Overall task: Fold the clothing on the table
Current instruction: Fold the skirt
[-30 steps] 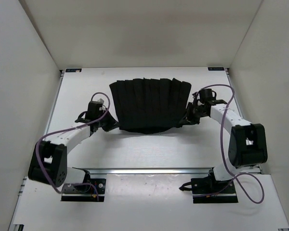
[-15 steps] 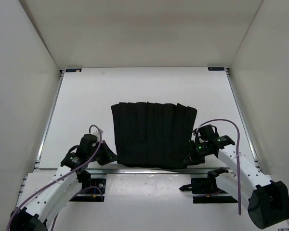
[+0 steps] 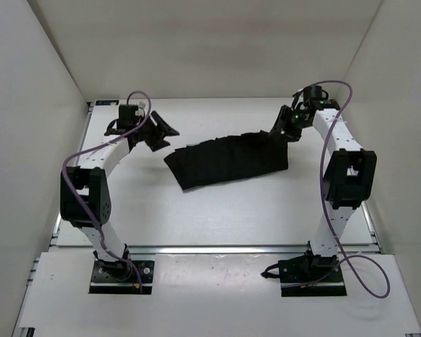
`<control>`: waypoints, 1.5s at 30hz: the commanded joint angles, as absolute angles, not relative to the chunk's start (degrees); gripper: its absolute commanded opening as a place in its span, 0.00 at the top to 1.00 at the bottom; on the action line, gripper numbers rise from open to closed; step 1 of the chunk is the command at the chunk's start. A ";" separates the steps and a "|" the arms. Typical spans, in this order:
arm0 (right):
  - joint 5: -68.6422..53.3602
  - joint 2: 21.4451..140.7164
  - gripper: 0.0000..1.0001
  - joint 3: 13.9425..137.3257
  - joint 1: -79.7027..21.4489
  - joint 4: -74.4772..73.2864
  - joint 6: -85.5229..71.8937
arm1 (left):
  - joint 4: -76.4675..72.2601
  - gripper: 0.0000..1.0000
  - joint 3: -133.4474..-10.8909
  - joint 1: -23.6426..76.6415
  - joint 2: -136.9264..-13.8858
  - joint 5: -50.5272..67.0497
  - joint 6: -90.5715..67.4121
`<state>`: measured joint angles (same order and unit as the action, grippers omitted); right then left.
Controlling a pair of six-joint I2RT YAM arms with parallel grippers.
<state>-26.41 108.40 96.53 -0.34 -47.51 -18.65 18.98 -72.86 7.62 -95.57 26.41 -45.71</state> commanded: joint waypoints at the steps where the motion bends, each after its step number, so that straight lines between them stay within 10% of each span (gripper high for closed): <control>1: -23.37 111.18 0.53 100.64 -0.18 -50.37 -16.26 | 13.90 0.30 -71.11 4.84 -99.93 35.24 -49.65; 9: -23.11 104.76 0.48 79.56 6.40 -36.39 -18.80 | 6.41 0.27 -52.05 7.55 -91.50 30.52 -49.84; 23: -24.95 115.12 0.46 77.34 7.83 -31.46 -22.94 | 3.26 0.22 -47.11 14.23 -97.81 19.86 -54.22; 26: -26.89 117.51 0.52 78.75 7.39 -31.81 -23.55 | 3.43 0.39 -48.77 14.50 -99.75 18.81 -54.14; 28: -26.46 117.43 0.94 78.14 7.38 -31.04 -23.38 | 3.60 0.55 -49.48 14.94 -101.16 18.28 -53.88; 32: -26.72 114.79 1.00 75.50 10.53 -30.05 -22.68 | 2.11 0.93 -47.82 15.12 -101.07 20.03 -53.52; 45: -2.48 100.55 1.00 85.68 -3.73 -50.62 -13.80 | -1.76 0.98 -41.48 19.51 -96.50 22.76 -56.16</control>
<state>-12.16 104.90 79.70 5.85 -47.22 -16.03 -1.80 -41.23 18.96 -97.82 23.55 -56.03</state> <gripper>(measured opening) 0.052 0.066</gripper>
